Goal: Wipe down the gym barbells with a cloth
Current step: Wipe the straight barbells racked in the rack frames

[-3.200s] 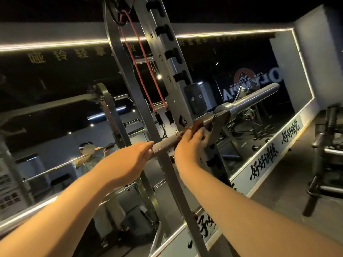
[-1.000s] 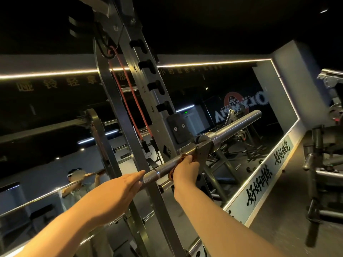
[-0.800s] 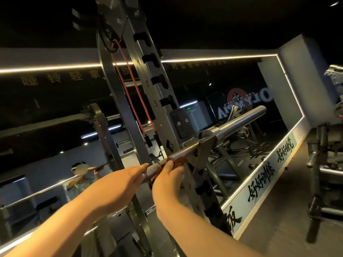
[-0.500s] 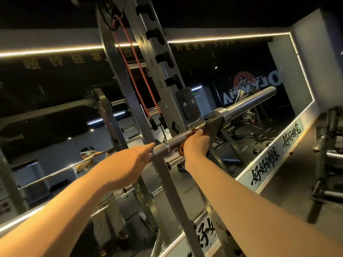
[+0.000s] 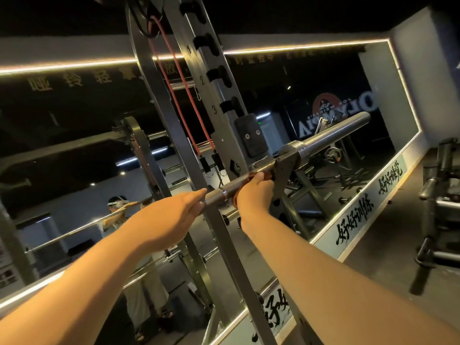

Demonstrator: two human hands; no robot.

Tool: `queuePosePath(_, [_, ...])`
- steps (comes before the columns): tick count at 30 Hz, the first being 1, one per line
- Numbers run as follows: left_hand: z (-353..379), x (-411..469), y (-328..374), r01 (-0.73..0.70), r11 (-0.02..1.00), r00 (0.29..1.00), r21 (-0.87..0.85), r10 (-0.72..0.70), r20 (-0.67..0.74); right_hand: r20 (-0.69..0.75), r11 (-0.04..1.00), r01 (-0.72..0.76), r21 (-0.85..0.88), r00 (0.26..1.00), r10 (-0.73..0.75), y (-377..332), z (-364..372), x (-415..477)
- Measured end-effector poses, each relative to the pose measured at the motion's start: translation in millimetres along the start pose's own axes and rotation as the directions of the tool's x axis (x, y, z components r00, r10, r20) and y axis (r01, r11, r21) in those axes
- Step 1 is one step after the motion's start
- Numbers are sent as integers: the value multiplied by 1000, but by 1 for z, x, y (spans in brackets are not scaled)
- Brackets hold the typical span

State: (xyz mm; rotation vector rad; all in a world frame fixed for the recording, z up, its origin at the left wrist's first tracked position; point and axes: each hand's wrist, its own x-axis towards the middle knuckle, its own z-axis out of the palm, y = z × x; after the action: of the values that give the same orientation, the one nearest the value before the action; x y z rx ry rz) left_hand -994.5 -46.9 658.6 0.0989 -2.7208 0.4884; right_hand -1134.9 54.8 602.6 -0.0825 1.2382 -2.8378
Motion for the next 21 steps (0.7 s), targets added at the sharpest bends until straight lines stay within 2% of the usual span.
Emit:
queuePosePath(4, [0,0,-1,-3,1000,1000,-17,3,9,-72,997,49,-61,996,-53,-2,3,0])
queuePosePath(6, [0,0,0,1,1000,1000,-14,-1,16,-40,980,127,-151,990,-135,10,12,-25])
queuePosePath(8, [-2,0,1,13,1000,1000,-11,-13,20,37,971,167,-171,986,-163,25,21,-52])
queuePosePath(10, [-4,-3,0,35,999,999,-16,-34,28,76,982,131,-133,990,-121,28,26,-61])
queuePosePath(14, [-10,-20,-7,41,999,998,-4,-41,54,64,997,3,-75,998,2,12,17,-36])
queuePosePath(18, [-18,-49,-23,125,992,984,-30,-120,134,-40,996,37,-85,998,-40,0,7,-12])
queuePosePath(21, [-17,-57,-25,153,988,984,-21,-150,100,-124,992,70,-108,989,-83,1,13,-16])
